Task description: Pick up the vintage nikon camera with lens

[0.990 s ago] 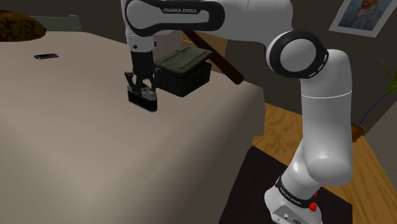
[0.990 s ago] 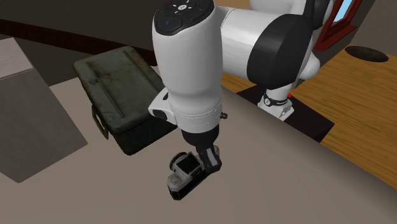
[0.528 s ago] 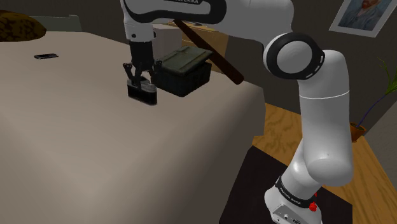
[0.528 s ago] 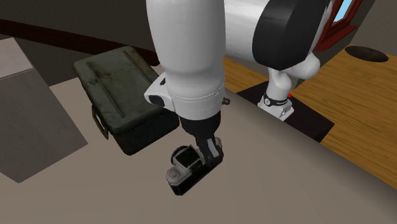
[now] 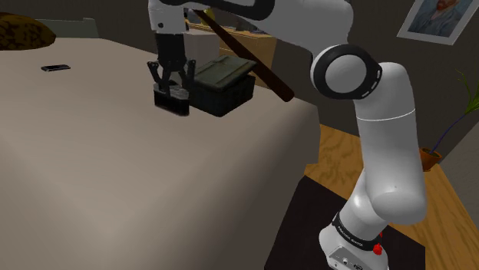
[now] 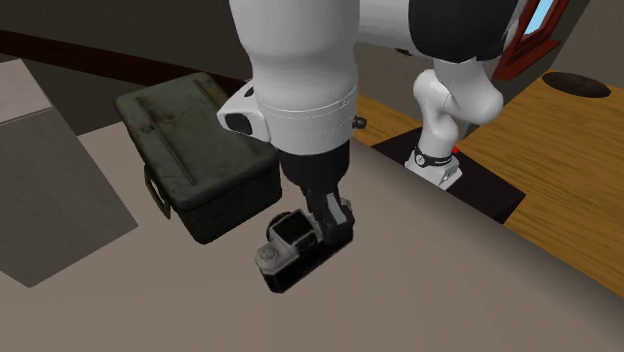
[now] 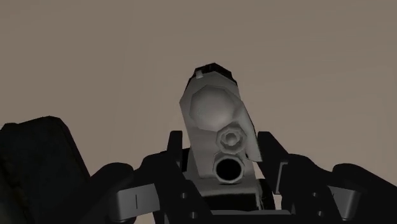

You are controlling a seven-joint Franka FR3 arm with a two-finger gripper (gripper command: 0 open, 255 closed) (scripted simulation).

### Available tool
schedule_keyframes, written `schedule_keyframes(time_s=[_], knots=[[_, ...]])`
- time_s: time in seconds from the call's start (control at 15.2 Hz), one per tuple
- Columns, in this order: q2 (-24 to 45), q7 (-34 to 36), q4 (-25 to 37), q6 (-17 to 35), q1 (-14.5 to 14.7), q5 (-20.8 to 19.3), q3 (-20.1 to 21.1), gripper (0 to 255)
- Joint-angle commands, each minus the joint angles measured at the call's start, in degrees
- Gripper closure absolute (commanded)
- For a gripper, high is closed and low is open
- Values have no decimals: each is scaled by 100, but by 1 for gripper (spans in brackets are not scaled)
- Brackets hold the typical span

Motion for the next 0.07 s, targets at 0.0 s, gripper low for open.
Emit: schedule_keyframes(time_s=[0.0], knots=[[28,1,93,-66,12,-6,-1,255]])
